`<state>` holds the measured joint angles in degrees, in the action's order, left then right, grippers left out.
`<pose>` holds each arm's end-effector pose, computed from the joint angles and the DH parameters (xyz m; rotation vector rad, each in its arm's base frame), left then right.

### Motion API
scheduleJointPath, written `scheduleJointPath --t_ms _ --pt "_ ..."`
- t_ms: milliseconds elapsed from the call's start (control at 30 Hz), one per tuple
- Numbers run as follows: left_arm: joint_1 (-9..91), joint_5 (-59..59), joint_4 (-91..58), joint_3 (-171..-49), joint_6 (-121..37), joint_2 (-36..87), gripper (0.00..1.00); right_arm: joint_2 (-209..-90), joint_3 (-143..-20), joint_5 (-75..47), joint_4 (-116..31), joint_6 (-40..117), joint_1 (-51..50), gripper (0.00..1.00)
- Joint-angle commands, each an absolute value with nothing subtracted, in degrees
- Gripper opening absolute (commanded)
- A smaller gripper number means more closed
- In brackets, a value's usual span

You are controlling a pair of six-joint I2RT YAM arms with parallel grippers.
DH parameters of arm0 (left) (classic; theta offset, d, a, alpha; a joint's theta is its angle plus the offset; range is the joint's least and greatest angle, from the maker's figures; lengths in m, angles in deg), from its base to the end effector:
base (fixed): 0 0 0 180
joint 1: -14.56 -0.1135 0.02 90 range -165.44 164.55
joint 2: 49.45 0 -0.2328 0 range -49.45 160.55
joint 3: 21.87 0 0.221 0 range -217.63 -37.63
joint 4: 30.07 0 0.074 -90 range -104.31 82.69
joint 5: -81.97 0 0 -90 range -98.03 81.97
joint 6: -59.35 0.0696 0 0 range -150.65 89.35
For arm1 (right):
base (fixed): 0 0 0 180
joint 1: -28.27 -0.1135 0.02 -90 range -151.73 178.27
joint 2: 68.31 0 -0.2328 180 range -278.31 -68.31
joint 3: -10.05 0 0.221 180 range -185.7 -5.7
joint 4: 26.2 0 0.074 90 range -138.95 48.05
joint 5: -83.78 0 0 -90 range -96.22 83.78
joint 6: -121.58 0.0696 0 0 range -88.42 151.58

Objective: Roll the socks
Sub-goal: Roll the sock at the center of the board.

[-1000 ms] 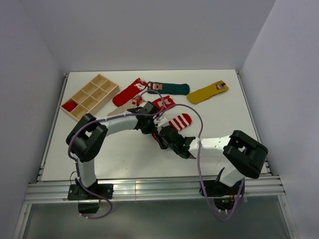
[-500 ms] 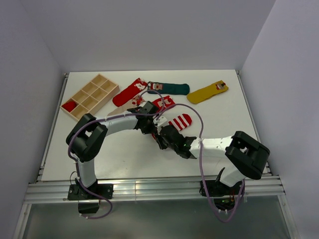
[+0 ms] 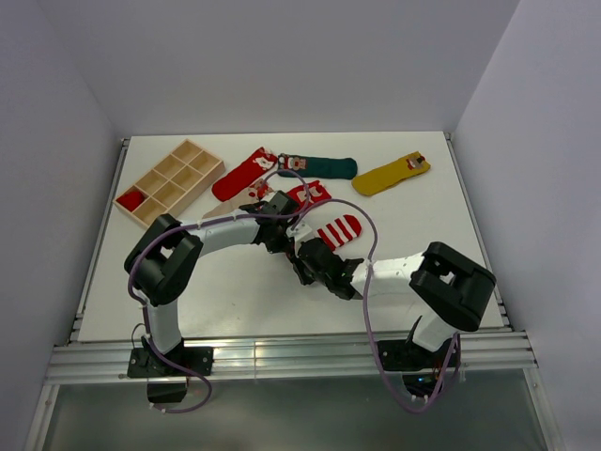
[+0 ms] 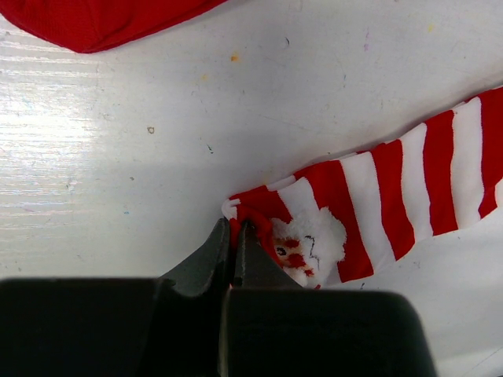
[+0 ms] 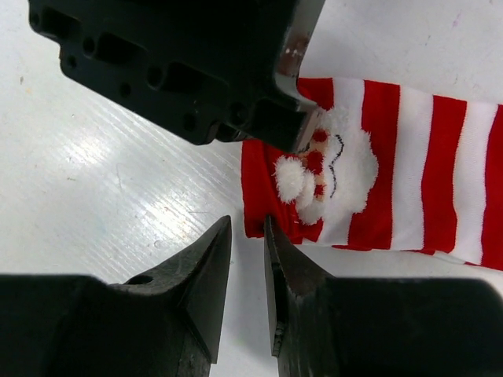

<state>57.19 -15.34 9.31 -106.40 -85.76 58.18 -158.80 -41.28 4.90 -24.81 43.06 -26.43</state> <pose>0.2708 -0.2372 0.1218 -0.3362 2.6849 -0.3854 0.1877 0.2418 0.1196 -0.7274 2.1273 0.4179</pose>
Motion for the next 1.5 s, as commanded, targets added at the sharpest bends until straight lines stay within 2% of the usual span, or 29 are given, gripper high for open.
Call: scheduleJointPath --t_ms 0,333,867,1167,1467 --pt "57.1 -14.7 12.7 -107.0 -84.0 60.0 0.00 -160.2 -42.4 7.5 -23.6 44.1 -26.0 0.32" --pt "57.1 -14.5 12.7 -107.1 -83.9 60.1 0.00 -155.5 -42.5 8.2 -24.5 42.7 -26.1 0.35" --pt "57.0 -14.6 12.9 -107.1 -83.7 60.2 0.00 -159.9 -44.5 9.2 -26.2 43.1 -26.1 0.35" --pt "57.1 -14.4 13.0 -107.1 -83.3 60.4 0.00 -163.0 -44.9 13.3 -31.7 46.0 -26.1 0.43" --pt "56.8 -14.1 13.0 -107.4 -83.1 60.5 0.00 -164.0 -45.0 11.4 -33.5 47.4 -26.1 0.39"
